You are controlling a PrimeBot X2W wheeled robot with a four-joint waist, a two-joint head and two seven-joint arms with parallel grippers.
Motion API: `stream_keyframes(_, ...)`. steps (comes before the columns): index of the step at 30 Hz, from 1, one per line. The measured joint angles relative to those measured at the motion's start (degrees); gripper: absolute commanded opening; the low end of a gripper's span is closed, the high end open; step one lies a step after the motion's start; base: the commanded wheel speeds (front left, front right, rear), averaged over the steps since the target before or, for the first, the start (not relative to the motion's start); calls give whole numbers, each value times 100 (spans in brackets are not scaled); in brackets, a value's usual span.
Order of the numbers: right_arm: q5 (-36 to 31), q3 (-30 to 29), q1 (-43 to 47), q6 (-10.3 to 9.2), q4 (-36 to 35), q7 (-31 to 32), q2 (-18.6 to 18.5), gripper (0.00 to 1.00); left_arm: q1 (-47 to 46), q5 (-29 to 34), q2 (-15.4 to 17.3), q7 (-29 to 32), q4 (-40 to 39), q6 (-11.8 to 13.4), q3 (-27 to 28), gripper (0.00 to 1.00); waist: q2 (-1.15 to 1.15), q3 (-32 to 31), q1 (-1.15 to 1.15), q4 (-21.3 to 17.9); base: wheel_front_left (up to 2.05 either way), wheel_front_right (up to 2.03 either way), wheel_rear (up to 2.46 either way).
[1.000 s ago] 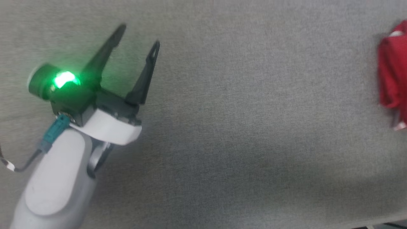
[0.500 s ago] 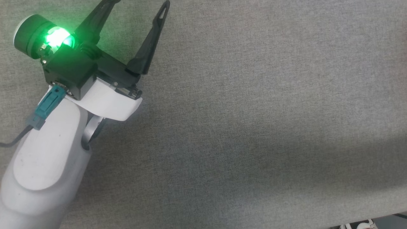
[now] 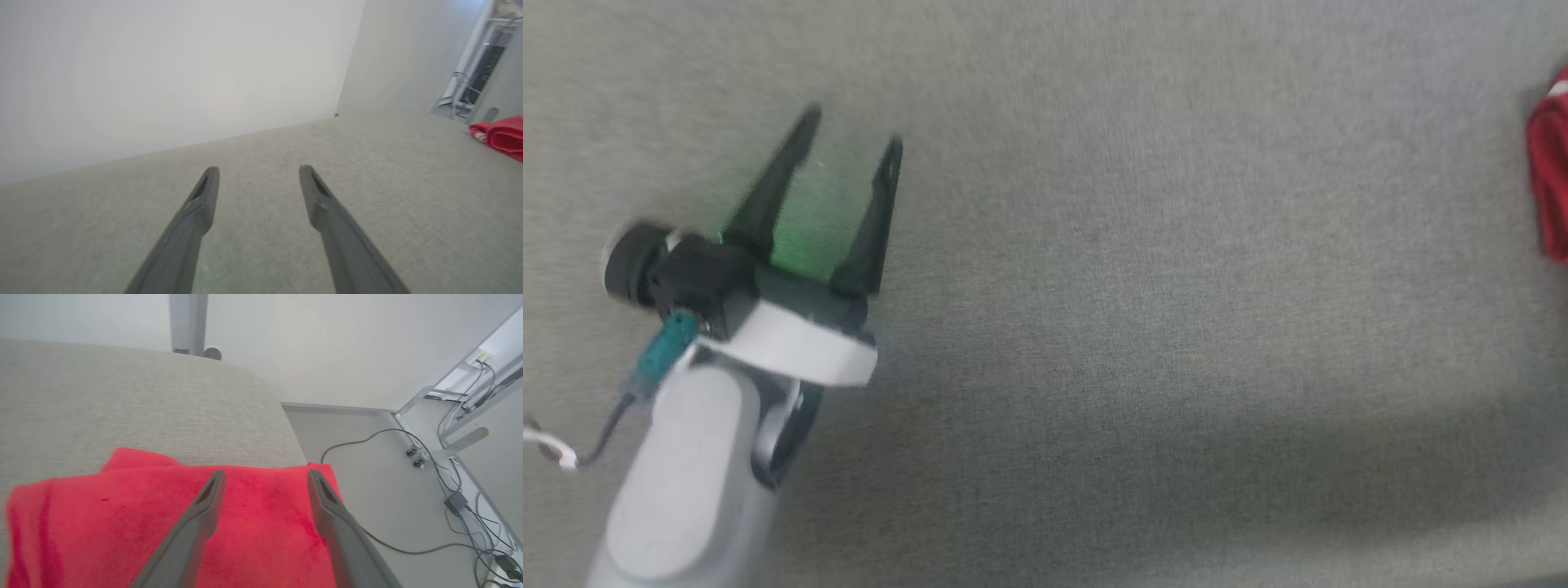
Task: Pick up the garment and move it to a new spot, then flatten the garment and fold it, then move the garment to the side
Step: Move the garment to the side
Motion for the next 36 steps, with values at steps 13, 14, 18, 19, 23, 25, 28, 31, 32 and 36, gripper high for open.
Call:
stream_keyframes(13, 180, 1217, 1243, -2, -783, -586, 817, 100, 1638, -179, -677, -1, 466, 0, 740, 100, 0, -1506, 0, 679, 0, 0, 0)
stream_keyframes(14, 181, 1266, 1351, -2, -813, -587, 880, 100, 1733, -179, -683, 0, 527, 0, 746, 100, 0, -1617, 0, 737, 0, 0, 0)
stream_keyframes(18, 193, 1415, 1738, -2, -951, -671, 1126, 100, 2047, -209, -758, -1, 646, 0, 839, 100, 0, -2056, 0, 957, 0, 0, 0)
stream_keyframes(19, 198, 1448, 1824, -3, -984, -691, 1199, 100, 2123, -219, -758, 0, 664, 0, 888, 100, 0, -2162, 0, 1003, 0, 0, 0)
stream_keyframes(23, 169, 1540, 2186, -3, -1171, -850, 1417, 100, 2435, -254, -775, -1, 669, 0, 1036, 100, 0, -2564, 0, 1152, 0, 0, 0)
stream_keyframes(25, 92, 1591, 2354, -2, -1289, -923, 1482, 100, 2571, -257, -777, -1, 625, 0, 1109, 100, 0, -2738, 0, 1202, 0, 0, 0)
stream_keyframes(28, 93, 1489, 2608, -3, -1451, -1009, 1569, 100, 2826, -257, -764, -1, 565, 0, 1183, 100, 0, -2968, 0, 1245, 0, 0, 0)
stream_keyframes(31, 67, 1280, 2864, -3, -1684, -1066, 1639, 100, 3069, -255, -759, -1, 437, 0, 1277, 100, 0, -3140, 0, 1260, 0, 0, 0)
stream_keyframes(32, 57, 1198, 2945, -3, -1789, -1074, 1670, 100, 3140, -253, -767, 0, 387, 0, 1304, 100, 0, -3177, 0, 1260, 0, 0, 0)
stream_keyframes(36, -77, 955, 3312, -3, -2140, -1099, 1750, 100, 3395, -246, -814, 0, 205, 0, 1413, 100, 0, -3272, 0, 1236, 0, 0, 0)
